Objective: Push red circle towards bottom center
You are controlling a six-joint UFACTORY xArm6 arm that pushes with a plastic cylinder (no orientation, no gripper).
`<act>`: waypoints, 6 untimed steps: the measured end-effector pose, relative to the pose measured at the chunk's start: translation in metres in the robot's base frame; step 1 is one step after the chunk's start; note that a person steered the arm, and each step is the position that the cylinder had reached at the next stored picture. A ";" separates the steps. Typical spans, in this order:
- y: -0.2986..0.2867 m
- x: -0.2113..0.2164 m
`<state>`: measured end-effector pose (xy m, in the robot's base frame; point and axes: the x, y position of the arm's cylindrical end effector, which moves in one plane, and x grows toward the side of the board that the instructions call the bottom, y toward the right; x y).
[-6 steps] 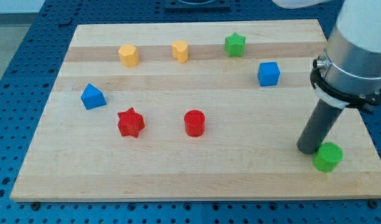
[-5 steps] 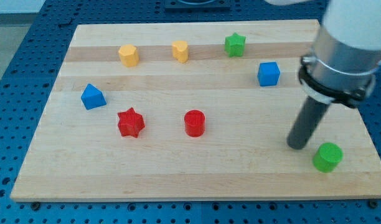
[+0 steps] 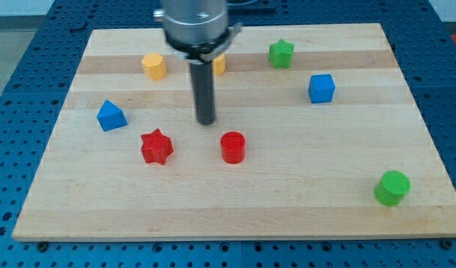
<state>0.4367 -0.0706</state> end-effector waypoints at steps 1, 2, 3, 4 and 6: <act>-0.005 0.022; 0.016 0.035; 0.049 0.041; 0.039 0.035; -0.008 0.046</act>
<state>0.4831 -0.0783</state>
